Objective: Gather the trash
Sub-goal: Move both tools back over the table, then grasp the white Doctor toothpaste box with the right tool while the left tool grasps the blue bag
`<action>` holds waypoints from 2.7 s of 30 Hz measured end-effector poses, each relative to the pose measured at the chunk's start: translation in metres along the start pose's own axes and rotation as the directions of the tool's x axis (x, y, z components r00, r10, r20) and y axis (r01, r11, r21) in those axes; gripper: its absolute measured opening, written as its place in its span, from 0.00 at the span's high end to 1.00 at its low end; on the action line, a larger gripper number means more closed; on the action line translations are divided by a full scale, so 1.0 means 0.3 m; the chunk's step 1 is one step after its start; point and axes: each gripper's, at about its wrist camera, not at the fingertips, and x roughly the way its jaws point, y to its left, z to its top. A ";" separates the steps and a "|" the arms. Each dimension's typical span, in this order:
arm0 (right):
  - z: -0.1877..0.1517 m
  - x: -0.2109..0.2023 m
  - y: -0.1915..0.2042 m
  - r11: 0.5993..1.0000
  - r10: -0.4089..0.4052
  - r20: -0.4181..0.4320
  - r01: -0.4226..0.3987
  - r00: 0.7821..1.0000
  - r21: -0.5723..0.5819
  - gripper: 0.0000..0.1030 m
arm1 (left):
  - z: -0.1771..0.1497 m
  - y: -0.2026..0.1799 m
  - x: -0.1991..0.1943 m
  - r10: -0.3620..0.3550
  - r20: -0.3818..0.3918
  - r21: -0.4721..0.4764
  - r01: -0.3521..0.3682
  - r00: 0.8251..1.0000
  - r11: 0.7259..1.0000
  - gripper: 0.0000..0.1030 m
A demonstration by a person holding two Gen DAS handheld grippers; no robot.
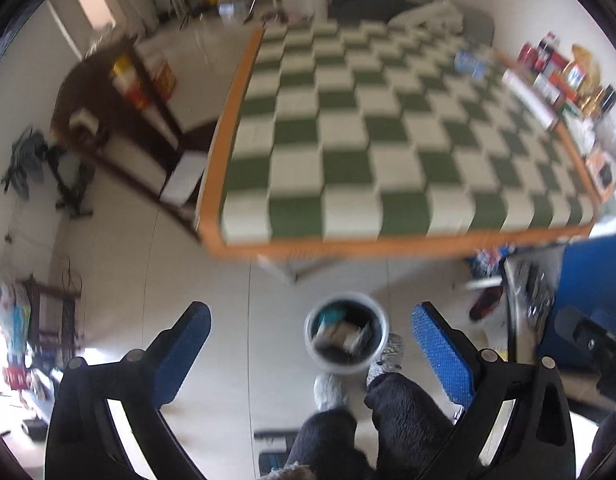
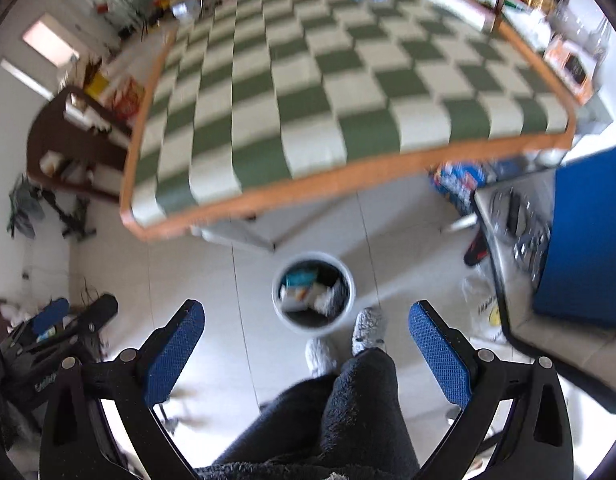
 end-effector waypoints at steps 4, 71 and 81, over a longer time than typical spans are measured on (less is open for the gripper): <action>0.162 -0.087 -0.057 0.999 -0.035 0.060 0.034 0.998 0.015 0.00 | 0.208 -0.121 0.000 -0.007 0.050 0.049 0.005 0.999 0.999 0.00; 1.135 0.218 -0.456 0.995 -0.020 0.117 0.007 0.993 0.103 0.52 | 0.718 -0.422 0.378 -0.158 -0.064 0.063 0.162 0.985 0.985 0.87; 0.502 0.100 -0.159 0.997 -0.038 0.076 0.032 0.996 0.077 0.52 | 0.259 -0.170 0.234 -0.181 -0.142 0.094 0.195 0.973 0.976 0.87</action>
